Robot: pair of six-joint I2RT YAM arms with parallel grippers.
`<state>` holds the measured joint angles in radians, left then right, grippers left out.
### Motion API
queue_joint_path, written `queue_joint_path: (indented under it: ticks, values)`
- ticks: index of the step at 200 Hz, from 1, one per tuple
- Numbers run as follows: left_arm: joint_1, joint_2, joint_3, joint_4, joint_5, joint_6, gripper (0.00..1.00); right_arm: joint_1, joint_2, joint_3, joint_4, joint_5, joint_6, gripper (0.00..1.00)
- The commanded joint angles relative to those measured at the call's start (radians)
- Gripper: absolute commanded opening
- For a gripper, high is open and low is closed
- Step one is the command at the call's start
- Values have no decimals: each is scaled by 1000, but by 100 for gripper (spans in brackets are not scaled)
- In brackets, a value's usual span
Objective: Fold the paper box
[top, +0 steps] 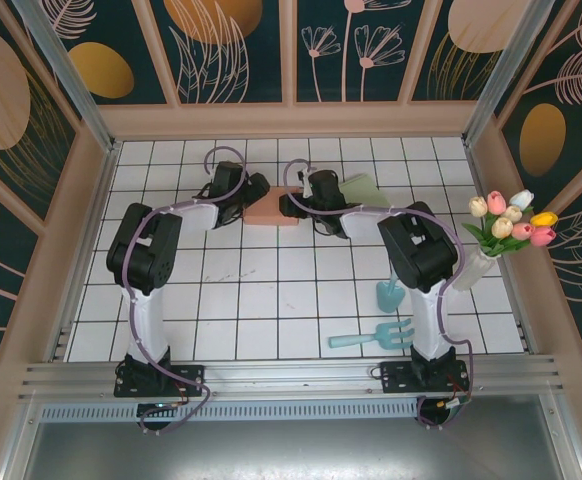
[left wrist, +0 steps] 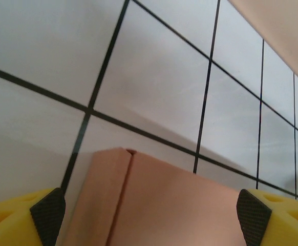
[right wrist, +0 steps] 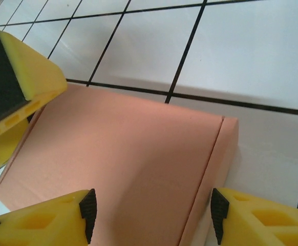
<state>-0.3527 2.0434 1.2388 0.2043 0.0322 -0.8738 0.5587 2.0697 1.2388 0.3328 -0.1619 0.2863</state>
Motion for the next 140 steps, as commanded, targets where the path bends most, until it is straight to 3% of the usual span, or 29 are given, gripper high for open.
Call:
queue_joint_path:
  ticks: [1, 26, 81, 140]
  values:
    - [18, -2, 33, -27, -32, 22, 89, -6, 27, 37, -1, -5, -12, 63]
    - [28, -27, 32, -59, -60, 29, 89, -6, -6, 18, -21, 30, -18, 63]
    - [34, -204, -62, -65, -123, 81, 90, -170, -134, 34, -205, 211, -50, 65]
    - [35, -254, -127, -50, -101, 110, 90, -361, -85, 117, -301, 208, -22, 67]
